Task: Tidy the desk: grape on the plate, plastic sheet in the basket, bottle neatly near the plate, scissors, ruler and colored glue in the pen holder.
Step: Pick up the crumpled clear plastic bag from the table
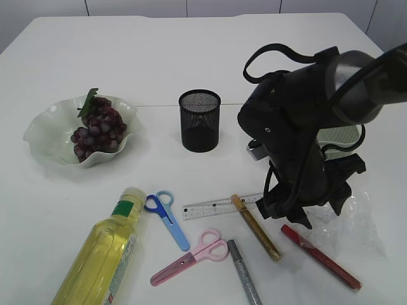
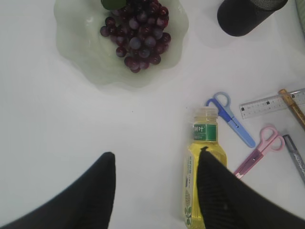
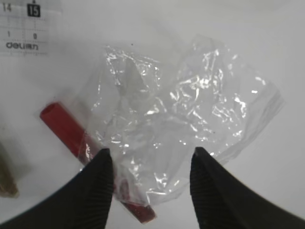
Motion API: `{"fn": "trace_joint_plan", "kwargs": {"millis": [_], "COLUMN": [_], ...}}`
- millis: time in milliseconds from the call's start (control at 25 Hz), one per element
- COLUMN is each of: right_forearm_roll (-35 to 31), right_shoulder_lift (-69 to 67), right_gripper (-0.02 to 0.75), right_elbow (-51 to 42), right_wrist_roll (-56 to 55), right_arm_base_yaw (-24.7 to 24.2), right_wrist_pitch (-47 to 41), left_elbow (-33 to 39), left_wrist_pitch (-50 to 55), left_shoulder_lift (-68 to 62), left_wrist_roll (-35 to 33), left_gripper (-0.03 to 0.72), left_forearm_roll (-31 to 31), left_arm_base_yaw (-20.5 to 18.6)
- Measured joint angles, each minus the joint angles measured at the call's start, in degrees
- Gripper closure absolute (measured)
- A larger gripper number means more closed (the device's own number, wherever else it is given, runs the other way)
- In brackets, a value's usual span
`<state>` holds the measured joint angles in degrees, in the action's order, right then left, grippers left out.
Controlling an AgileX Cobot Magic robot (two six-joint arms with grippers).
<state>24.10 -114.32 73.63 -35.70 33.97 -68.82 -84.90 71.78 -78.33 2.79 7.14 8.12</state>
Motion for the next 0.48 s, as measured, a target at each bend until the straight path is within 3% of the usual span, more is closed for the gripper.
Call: {"fn": "trace_joint_plan", "kwargs": {"millis": [200, 480], "right_forearm_roll": [0.40, 0.51], "right_shoulder_lift": [0.00, 0.00], "right_gripper": [0.388, 0.672], "right_elbow": [0.00, 0.00], "right_wrist_roll": [-0.08, -0.08], "right_arm_base_yaw": [0.00, 0.00], "right_wrist_pitch": [0.00, 0.00], "left_elbow": [0.00, 0.00], "left_wrist_pitch": [0.00, 0.00], "left_shoulder_lift": [0.00, 0.00], "left_wrist_roll": [0.00, -0.10], "left_gripper": [0.283, 0.283], "left_forearm_roll": [0.00, 0.00], "left_arm_base_yaw": [0.00, 0.00]}}
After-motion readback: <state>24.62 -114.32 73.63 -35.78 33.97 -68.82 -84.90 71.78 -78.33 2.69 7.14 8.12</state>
